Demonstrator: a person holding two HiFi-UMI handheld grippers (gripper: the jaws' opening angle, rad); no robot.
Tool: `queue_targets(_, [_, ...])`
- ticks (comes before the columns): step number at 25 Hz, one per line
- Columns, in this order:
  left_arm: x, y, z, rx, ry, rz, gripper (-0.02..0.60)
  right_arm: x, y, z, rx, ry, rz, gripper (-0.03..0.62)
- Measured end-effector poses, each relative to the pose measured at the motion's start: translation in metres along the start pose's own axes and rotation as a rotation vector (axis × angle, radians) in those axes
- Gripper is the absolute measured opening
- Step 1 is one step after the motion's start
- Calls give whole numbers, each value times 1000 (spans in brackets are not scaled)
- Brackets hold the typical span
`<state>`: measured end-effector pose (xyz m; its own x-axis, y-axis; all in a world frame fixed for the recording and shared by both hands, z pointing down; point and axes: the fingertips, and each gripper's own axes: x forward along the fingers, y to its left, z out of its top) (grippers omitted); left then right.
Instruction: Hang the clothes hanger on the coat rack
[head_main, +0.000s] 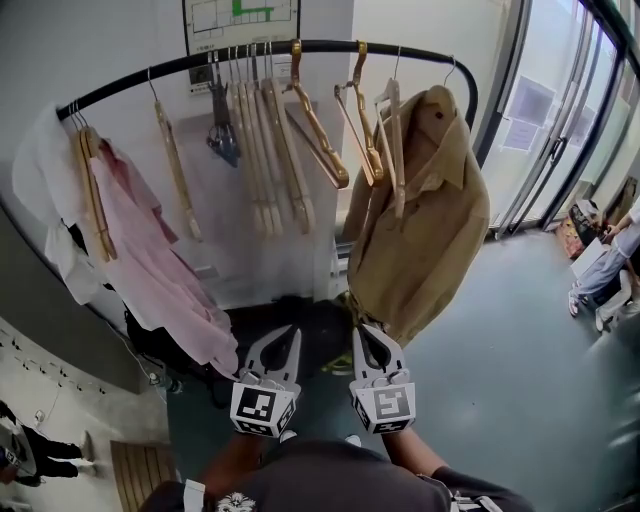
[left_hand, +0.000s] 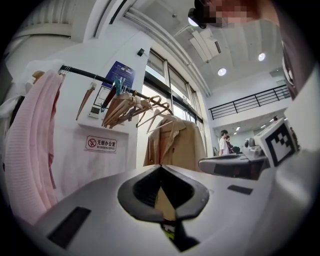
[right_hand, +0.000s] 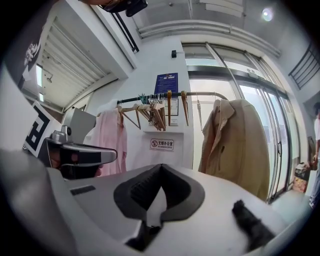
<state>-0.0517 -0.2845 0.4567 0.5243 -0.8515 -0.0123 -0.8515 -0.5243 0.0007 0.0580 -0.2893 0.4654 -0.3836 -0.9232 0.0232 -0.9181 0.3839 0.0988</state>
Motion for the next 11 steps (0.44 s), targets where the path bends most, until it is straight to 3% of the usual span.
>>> queue_targets(11, [7, 1, 0, 1, -4, 1, 9, 9, -6, 4, -10, -12, -1, 14])
